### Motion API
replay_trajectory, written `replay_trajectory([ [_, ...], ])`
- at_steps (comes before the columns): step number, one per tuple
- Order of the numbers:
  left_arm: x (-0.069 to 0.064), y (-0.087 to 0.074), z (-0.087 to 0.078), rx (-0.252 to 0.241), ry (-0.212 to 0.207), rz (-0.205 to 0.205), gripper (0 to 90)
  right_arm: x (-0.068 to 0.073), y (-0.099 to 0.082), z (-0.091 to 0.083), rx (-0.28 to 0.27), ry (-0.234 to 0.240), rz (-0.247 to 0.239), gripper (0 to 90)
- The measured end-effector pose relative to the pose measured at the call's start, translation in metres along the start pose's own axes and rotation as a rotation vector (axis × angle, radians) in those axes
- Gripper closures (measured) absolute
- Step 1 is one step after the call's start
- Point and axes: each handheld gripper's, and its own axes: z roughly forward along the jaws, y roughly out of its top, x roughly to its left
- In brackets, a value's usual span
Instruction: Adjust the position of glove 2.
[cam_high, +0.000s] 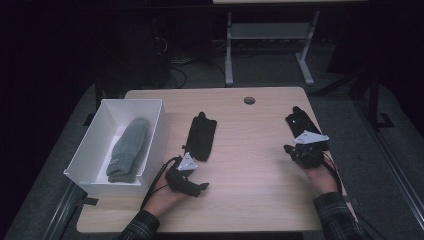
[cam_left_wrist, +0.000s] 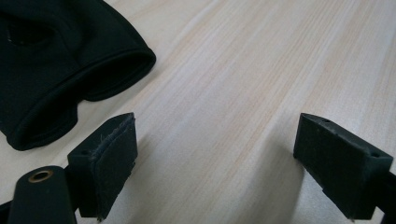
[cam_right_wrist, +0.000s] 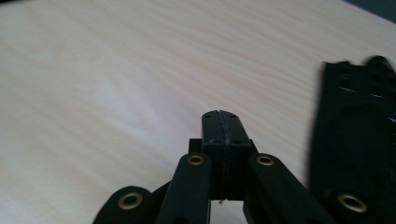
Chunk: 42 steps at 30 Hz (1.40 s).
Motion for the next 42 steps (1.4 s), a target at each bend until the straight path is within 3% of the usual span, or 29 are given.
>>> replay_trajectory([
  [1,0.0,0.0,0.0,0.0,0.0,0.0,12.8,0.0,0.0,0.0,0.0,0.0,0.0,90.0],
  [2,-0.001,-0.002,0.0,-0.014,0.003,-0.003,12.8,-0.013,0.0,0.002,0.012,-0.01,0.042,90.0],
  [3,-0.001,-0.002,0.0,-0.014,0.003,-0.003,12.8,-0.013,0.0,0.002,0.012,-0.01,0.042,90.0],
  [4,-0.001,-0.002,0.0,-0.012,0.004,-0.004,12.9,-0.025,-0.001,0.005,0.014,-0.023,0.066,90.0],
  [8,-0.001,-0.002,0.0,-0.014,0.004,-0.003,12.8,-0.038,-0.004,0.007,0.025,-0.056,0.078,90.0],
  [13,-0.001,-0.001,0.0,-0.01,0.004,-0.004,12.9,-0.07,-0.014,0.006,0.031,-0.115,0.129,90.0],
  [17,-0.001,-0.001,0.0,-0.01,0.009,-0.01,13.0,-0.082,-0.023,0.011,0.069,-0.131,0.161,90.0],
  [23,0.0,-0.001,0.0,-0.005,0.021,-0.019,13.0,-0.09,-0.03,0.02,0.106,-0.124,0.185,90.0],
  [27,0.0,-0.001,0.0,-0.006,0.025,-0.025,13.0,-0.086,-0.029,0.02,0.119,-0.126,0.172,90.0],
  [32,0.0,-0.001,0.0,-0.007,0.035,-0.035,13.0,-0.078,-0.026,0.019,0.129,-0.064,0.165,90.0],
  [35,0.001,-0.001,0.0,-0.007,0.038,-0.035,13.0,-0.067,-0.025,0.017,0.131,-0.007,0.147,90.0],
  [38,0.001,-0.001,0.0,-0.007,0.038,-0.035,13.0,-0.06,-0.024,0.015,0.134,0.019,0.129,90.0],
  [39,0.001,-0.001,0.0,-0.004,0.038,-0.035,13.0,-0.054,-0.023,0.013,0.143,0.058,0.121,90.0],
  [40,0.001,-0.001,0.0,-0.006,0.04,-0.037,13.0,-0.054,-0.023,0.013,0.143,0.058,0.121,90.0],
  [41,0.001,-0.001,0.0,-0.011,0.042,-0.038,13.0,-0.047,-0.023,0.012,0.143,0.102,0.112,90.0],
  [42,0.001,-0.001,0.001,-0.013,0.042,-0.039,13.0,-0.045,-0.023,0.011,0.143,0.112,0.101,90.0],
])
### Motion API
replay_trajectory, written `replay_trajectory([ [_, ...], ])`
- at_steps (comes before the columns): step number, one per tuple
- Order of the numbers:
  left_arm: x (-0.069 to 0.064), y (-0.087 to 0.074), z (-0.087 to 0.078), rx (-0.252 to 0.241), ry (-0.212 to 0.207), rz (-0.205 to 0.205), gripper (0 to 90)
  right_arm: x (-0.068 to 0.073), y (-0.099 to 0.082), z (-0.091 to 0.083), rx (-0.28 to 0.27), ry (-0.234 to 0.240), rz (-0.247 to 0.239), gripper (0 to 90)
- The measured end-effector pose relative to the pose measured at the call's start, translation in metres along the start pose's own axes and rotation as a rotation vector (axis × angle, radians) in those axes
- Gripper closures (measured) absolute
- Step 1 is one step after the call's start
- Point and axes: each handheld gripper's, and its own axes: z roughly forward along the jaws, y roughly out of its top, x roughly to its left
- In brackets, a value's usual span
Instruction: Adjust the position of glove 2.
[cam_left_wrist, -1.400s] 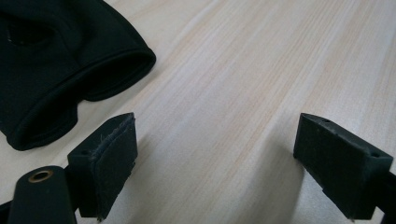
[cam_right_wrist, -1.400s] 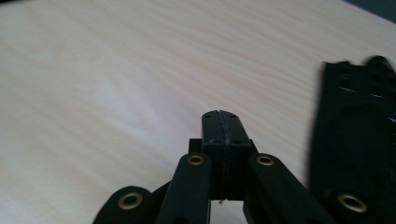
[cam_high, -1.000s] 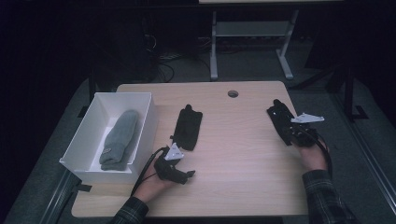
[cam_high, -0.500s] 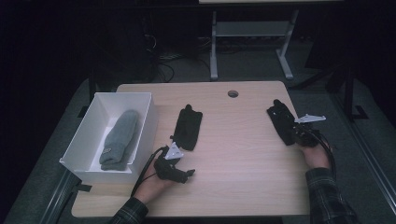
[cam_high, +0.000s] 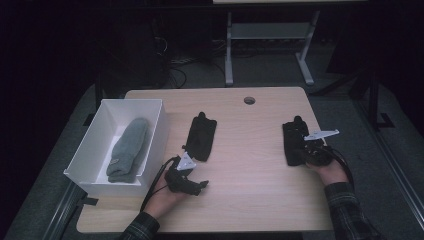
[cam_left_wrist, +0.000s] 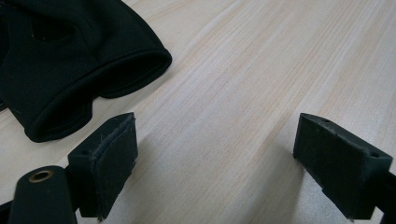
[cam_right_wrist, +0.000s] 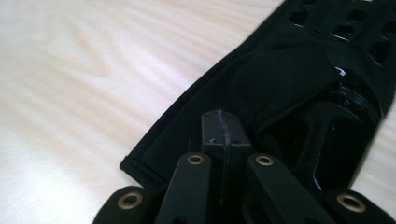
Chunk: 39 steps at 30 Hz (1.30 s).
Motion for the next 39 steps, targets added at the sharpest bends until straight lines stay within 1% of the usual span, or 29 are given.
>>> replay_trajectory([
  [1,0.0,0.0,0.0,0.0,0.0,0.0,13.0,0.0,0.0,0.0,0.0,0.0,0.0,90.0],
  [2,0.0,0.0,0.0,0.0,0.0,-0.001,13.0,0.009,0.0,-0.001,0.013,0.024,-0.023,90.0],
  [4,0.0,0.0,0.0,0.0,0.0,-0.001,13.0,0.012,0.0,-0.001,0.015,0.032,-0.028,90.0],
  [5,0.0,0.0,0.0,0.0,0.001,-0.001,13.0,0.022,-0.001,-0.002,0.024,0.055,-0.04,90.0],
  [6,0.0,0.0,0.0,0.0,0.001,-0.001,12.9,0.022,-0.001,-0.002,0.024,0.055,-0.04,90.0],
  [7,0.0,0.0,0.0,0.002,0.001,-0.002,12.9,0.03,-0.002,-0.004,0.032,0.081,-0.061,90.0],
  [8,0.0,0.0,0.0,0.002,0.001,-0.002,12.9,0.033,-0.003,-0.005,0.033,0.095,-0.066,90.0],
  [9,0.0,0.001,0.0,0.002,0.001,-0.003,12.9,0.033,-0.003,-0.005,0.033,0.095,-0.066,90.0],
  [10,0.0,0.001,0.001,0.001,0.003,-0.003,12.9,0.04,-0.006,-0.008,0.042,0.121,-0.084,90.0],
  [11,0.0,0.001,0.001,0.001,0.003,-0.003,12.9,0.04,-0.006,-0.008,0.042,0.121,-0.084,90.0],
  [12,0.0,0.001,0.001,0.001,0.003,-0.004,12.9,0.045,-0.007,-0.01,0.05,0.136,-0.099,90.0],
  [14,0.0,0.001,0.001,0.002,0.003,-0.004,12.9,0.048,-0.007,-0.013,0.055,0.13,-0.118,90.0],
  [15,0.0,0.001,0.001,0.001,0.003,-0.003,12.9,0.048,-0.007,-0.013,0.055,0.13,-0.118,90.0],
  [16,0.0,0.001,0.001,0.0,0.003,-0.005,12.9,0.048,-0.006,-0.016,0.042,0.115,-0.129,90.0],
  [17,0.0,0.001,0.001,0.0,0.004,-0.005,12.9,0.043,-0.003,-0.022,0.004,0.088,-0.117,90.0],
  [18,0.0,0.001,0.001,0.0,0.004,-0.006,12.9,0.043,-0.003,-0.022,0.004,0.088,-0.117,90.0],
  [19,0.0,0.001,0.001,0.0,0.004,-0.006,12.9,0.041,-0.001,-0.023,-0.007,0.076,-0.108,90.0],
  [21,0.0,0.001,0.002,-0.001,0.004,-0.009,12.9,0.026,0.005,-0.025,-0.03,0.02,-0.079,90.0],
  [22,0.0,0.002,0.002,0.0,0.005,-0.008,12.9,0.016,0.008,-0.022,-0.039,-0.004,-0.047,90.0],
  [23,0.0,0.002,0.002,0.002,0.007,-0.007,12.9,0.011,0.009,-0.021,-0.04,-0.018,-0.039,90.0],
  [25,0.0,0.002,0.002,0.002,0.007,-0.007,12.9,0.002,0.011,-0.016,-0.032,-0.042,-0.006,90.0],
  [29,0.0,0.002,0.003,-0.003,0.008,-0.011,12.9,-0.009,0.012,-0.003,-0.002,-0.047,0.026,90.0],
  [30,0.0,0.003,0.003,-0.002,0.008,-0.011,12.9,-0.009,0.012,-0.003,-0.002,-0.047,0.026,90.0],
  [32,0.0,0.003,0.003,-0.001,0.008,-0.011,12.9,-0.01,0.011,0.006,0.036,-0.053,0.017,90.0],
  [34,0.0,0.003,0.003,-0.001,0.008,-0.011,13.0,-0.009,0.01,0.009,0.036,-0.055,-0.002,90.0],
  [35,0.0,0.003,0.003,-0.001,0.008,-0.011,12.9,-0.005,0.01,0.01,0.038,-0.058,-0.025,90.0],
  [36,0.0,0.003,0.003,-0.001,0.008,-0.011,12.9,-0.005,0.01,0.01,0.038,-0.058,-0.025,90.0],
  [37,0.0,0.003,0.003,-0.001,0.008,-0.011,12.9,0.0,0.01,0.01,0.034,-0.026,-0.054,90.0],
  [39,0.0,0.003,0.003,-0.001,0.008,-0.012,12.9,0.002,0.01,0.01,0.038,-0.02,-0.062,90.0],
])
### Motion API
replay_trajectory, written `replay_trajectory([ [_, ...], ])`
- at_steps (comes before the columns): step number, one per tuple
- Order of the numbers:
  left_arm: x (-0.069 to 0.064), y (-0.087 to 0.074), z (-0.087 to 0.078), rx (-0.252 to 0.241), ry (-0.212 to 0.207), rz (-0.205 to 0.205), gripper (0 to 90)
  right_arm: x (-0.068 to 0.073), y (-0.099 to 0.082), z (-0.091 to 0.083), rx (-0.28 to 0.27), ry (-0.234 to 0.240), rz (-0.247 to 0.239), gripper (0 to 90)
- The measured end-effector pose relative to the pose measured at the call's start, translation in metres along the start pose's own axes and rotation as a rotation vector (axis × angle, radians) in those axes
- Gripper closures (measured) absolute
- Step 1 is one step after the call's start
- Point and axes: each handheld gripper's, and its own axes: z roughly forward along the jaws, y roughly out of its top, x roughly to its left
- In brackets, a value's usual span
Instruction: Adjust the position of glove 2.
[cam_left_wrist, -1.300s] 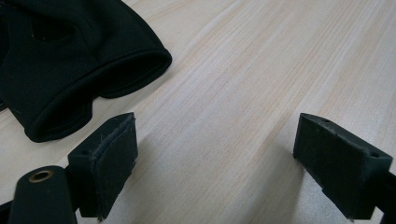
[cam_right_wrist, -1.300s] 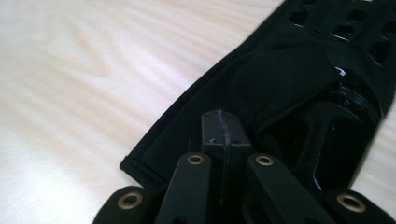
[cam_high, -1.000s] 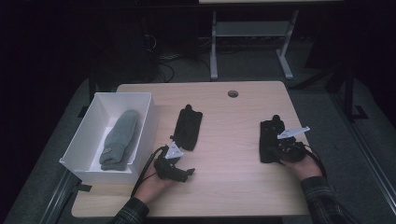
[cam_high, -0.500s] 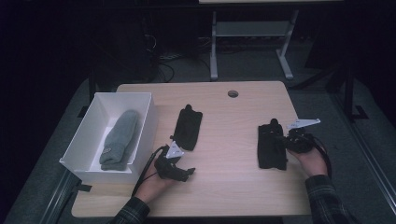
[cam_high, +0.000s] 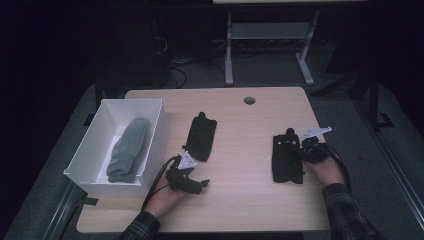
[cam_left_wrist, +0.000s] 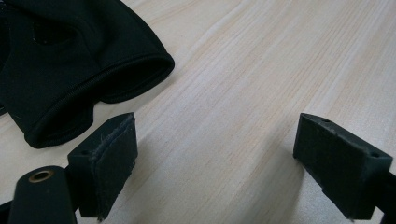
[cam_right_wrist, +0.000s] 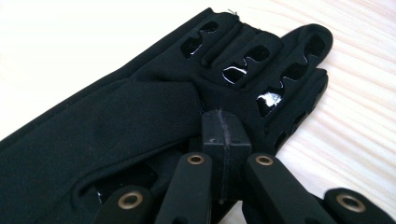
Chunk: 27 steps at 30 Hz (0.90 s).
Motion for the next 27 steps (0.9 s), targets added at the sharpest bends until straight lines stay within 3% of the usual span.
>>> replay_trajectory([
  [3,0.0,0.0,0.0,0.0,0.0,0.0,12.9,0.012,0.001,0.0,-0.001,0.046,-0.038,90.0],
  [6,0.0,0.0,0.0,0.0,0.0,0.0,12.9,0.027,0.0,-0.001,0.0,0.062,-0.079,90.0],
  [8,0.0,0.0,0.0,0.0,0.0,0.0,12.9,0.03,0.0,-0.002,0.002,0.066,-0.079,90.0],
  [13,0.0,0.0,0.0,0.0,0.0,0.001,12.9,0.055,-0.004,-0.006,-0.002,0.094,-0.071,90.0],
  [15,0.0,0.0,0.0,0.0,0.0,0.001,12.9,0.069,-0.006,-0.008,-0.001,0.114,-0.087,90.0],
  [17,0.001,0.0,0.0,0.0,0.002,0.007,12.9,0.073,-0.006,-0.009,-0.001,0.117,-0.092,90.0],
  [19,0.0,0.0,0.0,-0.006,0.0,-0.006,12.9,0.085,-0.009,-0.011,0.0,0.132,-0.109,90.0],
  [27,0.0,0.0,0.0,0.007,0.0,0.004,12.9,0.096,-0.011,-0.014,0.003,0.145,-0.155,87.6],
])
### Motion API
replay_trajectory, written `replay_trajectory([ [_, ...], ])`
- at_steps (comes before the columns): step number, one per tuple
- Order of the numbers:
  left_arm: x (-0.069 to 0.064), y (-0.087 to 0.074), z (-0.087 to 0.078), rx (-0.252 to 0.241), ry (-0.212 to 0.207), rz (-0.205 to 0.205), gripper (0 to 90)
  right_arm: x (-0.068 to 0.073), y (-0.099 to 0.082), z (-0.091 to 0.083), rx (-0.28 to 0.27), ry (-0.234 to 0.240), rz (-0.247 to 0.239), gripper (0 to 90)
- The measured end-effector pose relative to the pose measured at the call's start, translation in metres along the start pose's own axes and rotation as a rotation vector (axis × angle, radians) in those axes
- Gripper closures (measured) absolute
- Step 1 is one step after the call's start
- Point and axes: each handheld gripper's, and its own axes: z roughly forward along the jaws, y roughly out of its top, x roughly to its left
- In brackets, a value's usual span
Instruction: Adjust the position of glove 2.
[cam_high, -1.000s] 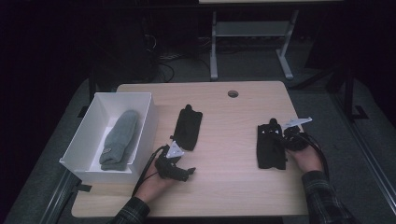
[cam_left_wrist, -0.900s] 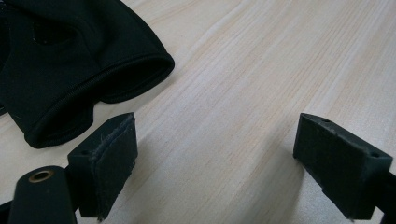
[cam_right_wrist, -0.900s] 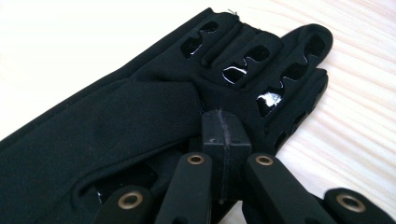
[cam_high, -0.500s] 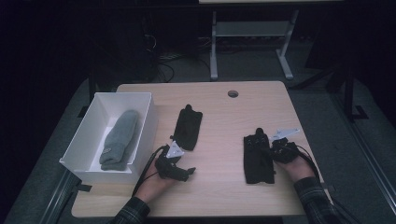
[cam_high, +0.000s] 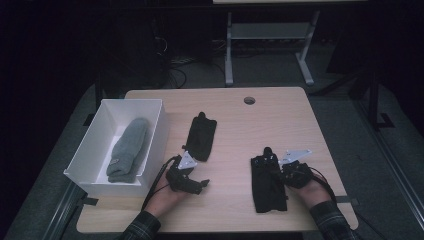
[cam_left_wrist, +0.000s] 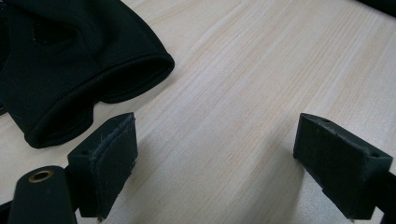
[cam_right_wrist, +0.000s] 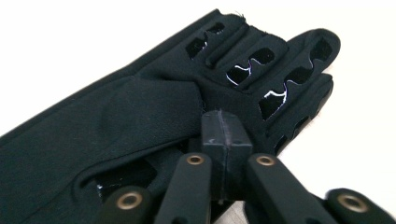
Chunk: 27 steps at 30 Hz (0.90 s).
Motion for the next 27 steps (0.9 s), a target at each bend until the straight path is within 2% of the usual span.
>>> replay_trajectory([
  [1,0.0,0.0,0.0,0.0,0.0,-0.001,12.9,-0.001,0.0,-0.002,-0.009,0.012,0.007,79.0],
  [2,0.0,0.0,0.0,0.0,0.0,-0.001,12.9,-0.001,0.0,-0.002,-0.009,0.012,0.007,79.0],
  [3,0.0,0.0,0.0,0.0,0.0,-0.001,12.9,-0.004,0.0,-0.006,-0.032,0.019,0.027,72.7],
  [4,0.0,0.0,0.0,0.0,0.0,0.0,12.9,-0.01,-0.004,-0.016,-0.089,0.003,0.05,61.9],
  [5,0.0,0.0,0.0,0.0,0.001,0.0,12.9,-0.01,-0.004,-0.016,-0.089,0.003,0.05,61.9],
  [7,0.0,0.0,0.0,-0.001,0.001,-0.001,12.9,-0.018,-0.012,-0.021,-0.11,-0.041,0.083,48.9],
  [8,0.0,0.0,0.0,-0.001,0.001,-0.001,12.9,-0.022,-0.018,-0.023,-0.112,-0.061,0.098,44.8],
  [9,0.0,0.0,0.0,-0.001,0.001,-0.001,12.8,-0.03,-0.028,-0.025,-0.105,-0.081,0.126,36.3],
  [12,0.0,0.0,0.0,0.0,0.003,-0.003,12.9,-0.037,-0.037,-0.027,-0.12,-0.094,0.146,32.2],
  [13,0.0,0.0,0.0,0.0,0.003,-0.003,12.8,-0.042,-0.043,-0.026,-0.135,-0.095,0.151,26.7],
  [15,0.0,0.001,0.001,0.001,0.002,-0.004,12.8,-0.045,-0.046,-0.024,-0.145,-0.096,0.149,25.5],
  [16,-0.001,0.001,0.0,0.009,0.004,-0.003,12.8,-0.046,-0.047,-0.023,-0.145,-0.102,0.152,22.4],
  [17,-0.002,0.004,0.0,0.022,0.015,-0.01,14.4,-0.047,-0.049,-0.019,-0.127,-0.134,0.146,19.9],
  [18,-0.002,0.004,0.0,0.022,0.015,-0.01,16.3,-0.047,-0.049,-0.019,-0.127,-0.134,0.146,19.9],
  [19,-0.003,0.007,-0.001,0.034,0.025,-0.017,20.4,-0.047,-0.05,-0.017,-0.118,-0.15,0.146,18.0],
  [22,-0.005,0.011,-0.003,0.022,0.027,-0.02,27.2,-0.049,-0.051,-0.016,-0.123,-0.137,0.163,16.5],
  [23,-0.004,0.017,-0.006,0.011,0.015,-0.03,35.8,-0.051,-0.053,-0.014,-0.134,-0.128,0.185,13.7],
  [25,-0.002,0.022,-0.007,0.0,0.023,-0.037,46.2,-0.051,-0.053,-0.015,-0.133,-0.13,0.189,13.7],
  [26,0.0,0.026,-0.007,0.002,0.022,-0.041,46.2,-0.051,-0.053,-0.015,-0.133,-0.13,0.189,13.7],
  [27,0.003,0.031,-0.007,0.014,0.022,-0.047,53.5,-0.051,-0.053,-0.015,-0.133,-0.13,0.188,13.6],
])
